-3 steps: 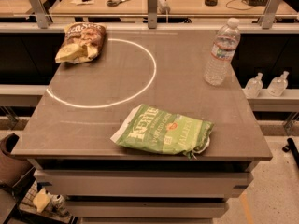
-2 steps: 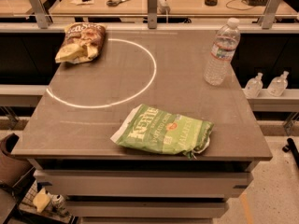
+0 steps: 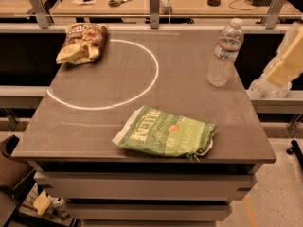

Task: Move green jalapeno chip bag near brown chip bag

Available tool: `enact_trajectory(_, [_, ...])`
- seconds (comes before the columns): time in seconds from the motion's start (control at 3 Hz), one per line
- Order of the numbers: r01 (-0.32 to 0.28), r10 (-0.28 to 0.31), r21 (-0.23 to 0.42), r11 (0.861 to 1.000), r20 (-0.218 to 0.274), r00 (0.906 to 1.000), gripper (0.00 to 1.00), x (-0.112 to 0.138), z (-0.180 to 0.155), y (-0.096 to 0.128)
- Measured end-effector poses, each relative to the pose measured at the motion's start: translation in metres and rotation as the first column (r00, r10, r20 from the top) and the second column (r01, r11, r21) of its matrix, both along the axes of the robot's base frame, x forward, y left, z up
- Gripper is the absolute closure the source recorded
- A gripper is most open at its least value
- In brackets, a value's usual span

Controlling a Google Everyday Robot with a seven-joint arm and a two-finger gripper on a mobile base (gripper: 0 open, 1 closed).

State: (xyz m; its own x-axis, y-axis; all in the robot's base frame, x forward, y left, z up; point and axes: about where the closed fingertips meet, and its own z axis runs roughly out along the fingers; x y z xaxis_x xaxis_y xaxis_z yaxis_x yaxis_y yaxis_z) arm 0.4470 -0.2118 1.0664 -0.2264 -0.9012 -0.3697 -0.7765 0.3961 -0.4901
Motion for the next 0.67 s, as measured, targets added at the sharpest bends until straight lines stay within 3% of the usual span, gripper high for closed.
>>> enact_trajectory(0.33, [-0.055, 0.058, 0.039, 0.998, -0.093, 0.9939, 0.0, 0.002, -0.047, 0.023])
enact_trajectory(0.67, [-0.101, 0.112, 0.07, 0.992, -0.178, 0.9776, 0.0, -0.002, -0.085, 0.043])
